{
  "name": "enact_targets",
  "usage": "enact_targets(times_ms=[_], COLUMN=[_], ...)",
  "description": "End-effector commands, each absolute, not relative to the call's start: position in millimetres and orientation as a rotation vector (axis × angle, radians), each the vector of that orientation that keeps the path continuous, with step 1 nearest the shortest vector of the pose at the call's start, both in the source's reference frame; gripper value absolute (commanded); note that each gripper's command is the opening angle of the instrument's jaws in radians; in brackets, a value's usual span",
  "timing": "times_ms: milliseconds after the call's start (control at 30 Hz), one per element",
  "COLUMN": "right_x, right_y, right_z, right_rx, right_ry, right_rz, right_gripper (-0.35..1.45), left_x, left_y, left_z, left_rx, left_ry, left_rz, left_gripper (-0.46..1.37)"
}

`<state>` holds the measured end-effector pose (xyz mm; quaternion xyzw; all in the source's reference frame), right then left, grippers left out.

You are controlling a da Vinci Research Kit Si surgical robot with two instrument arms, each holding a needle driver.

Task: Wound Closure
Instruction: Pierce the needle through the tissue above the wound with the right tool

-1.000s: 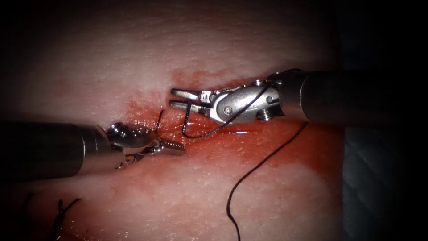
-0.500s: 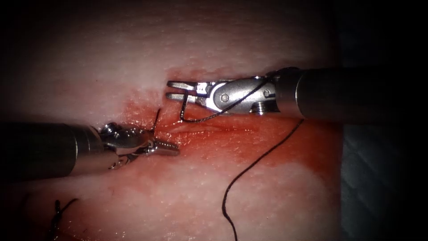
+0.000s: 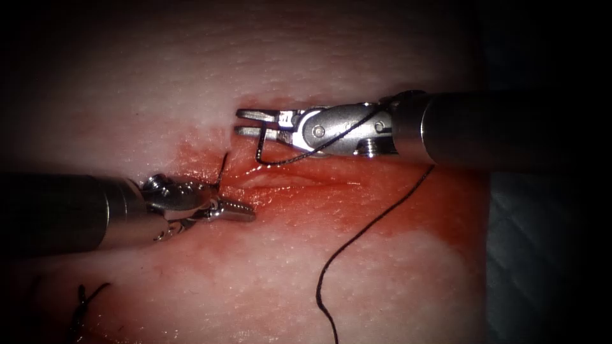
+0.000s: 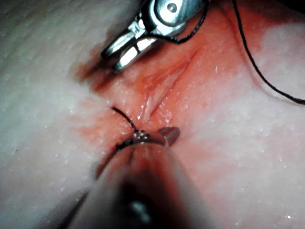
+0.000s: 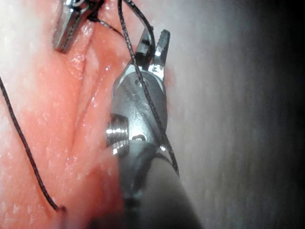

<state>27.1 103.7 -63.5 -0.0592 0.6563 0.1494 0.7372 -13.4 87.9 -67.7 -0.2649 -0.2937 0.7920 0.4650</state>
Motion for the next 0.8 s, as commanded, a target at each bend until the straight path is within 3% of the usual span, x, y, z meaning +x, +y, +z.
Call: enact_targets(times_ms=[33,800], right_x=[27.1,27.8], right_y=[104.0,107.6], right_z=[-63.6,-60.7], right_rx=[-0.114,0.250], right_ry=[1.443,1.453], right_rz=[0.351,0.761], right_gripper=[-0.35,-0.35], left_x=[-13.4,-13.0], left_y=[87.9,87.6], left_z=[-67.7,-68.0], left_rx=[-0.650,-0.644], left_ry=[-0.721,-0.723], left_rz=[1.945,1.950], left_gripper=[-0.09,-0.09])
